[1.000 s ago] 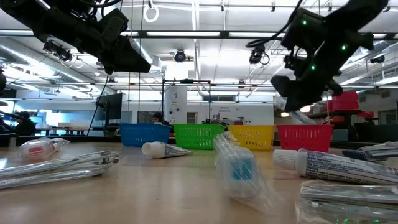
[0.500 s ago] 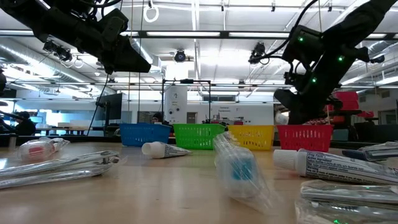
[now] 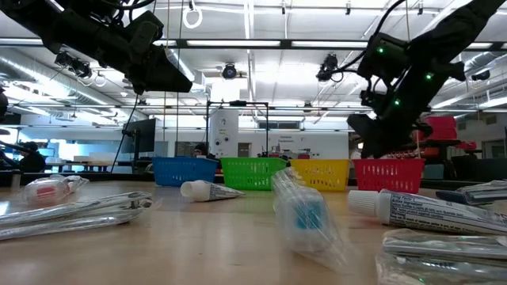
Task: Pick & Place Travel size toiletries
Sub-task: Put the right blue toothbrush into the red bin, then put the blue razor into the blue bin
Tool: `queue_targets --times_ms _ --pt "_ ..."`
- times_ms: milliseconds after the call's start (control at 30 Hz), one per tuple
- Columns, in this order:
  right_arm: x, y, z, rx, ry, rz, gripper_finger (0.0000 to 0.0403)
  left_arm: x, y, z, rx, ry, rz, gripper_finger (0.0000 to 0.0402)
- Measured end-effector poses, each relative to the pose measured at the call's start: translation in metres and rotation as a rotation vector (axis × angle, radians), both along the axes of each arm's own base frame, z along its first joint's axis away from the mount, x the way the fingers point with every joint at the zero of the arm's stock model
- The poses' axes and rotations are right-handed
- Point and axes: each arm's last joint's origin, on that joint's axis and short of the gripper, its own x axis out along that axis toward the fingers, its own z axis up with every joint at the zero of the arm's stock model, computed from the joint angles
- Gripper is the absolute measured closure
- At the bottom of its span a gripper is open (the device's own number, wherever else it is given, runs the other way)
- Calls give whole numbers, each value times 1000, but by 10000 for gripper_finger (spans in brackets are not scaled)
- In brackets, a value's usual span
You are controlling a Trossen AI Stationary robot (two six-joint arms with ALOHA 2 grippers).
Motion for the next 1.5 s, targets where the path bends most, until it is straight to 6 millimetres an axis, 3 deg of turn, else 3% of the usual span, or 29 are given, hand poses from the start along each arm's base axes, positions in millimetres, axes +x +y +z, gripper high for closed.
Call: queue_targets --times_ms 200,367,500,667,867,1033,1167,1333,1500 --pt "18 -4 17 -145 -108 133 206 0 1 0 9 0 30 290" --pt "28 -5 43 -269 -274 246 206 0 1 0 10 0 33 290" --pt "37 -2 57 -292 -408 461 201 0 1 0 10 -1 33 290" --pt "43 6 57 -228 -460 740 187 0 1 0 10 -1 31 290" --pt "50 21 47 -163 -444 851 166 0 1 0 2 -3 22 290" --pt "55 46 45 -135 -442 1070 154 0 1 0 -17 -13 31 290" --pt "63 66 59 -147 -449 1259 156 0 1 1 -18 -17 33 290" --pt "72 84 82 -125 -299 1409 162 0 1 2 -26 -34 39 290" --pt "69 91 85 -27 -206 1521 175 0 1 2 -44 -42 45 290"
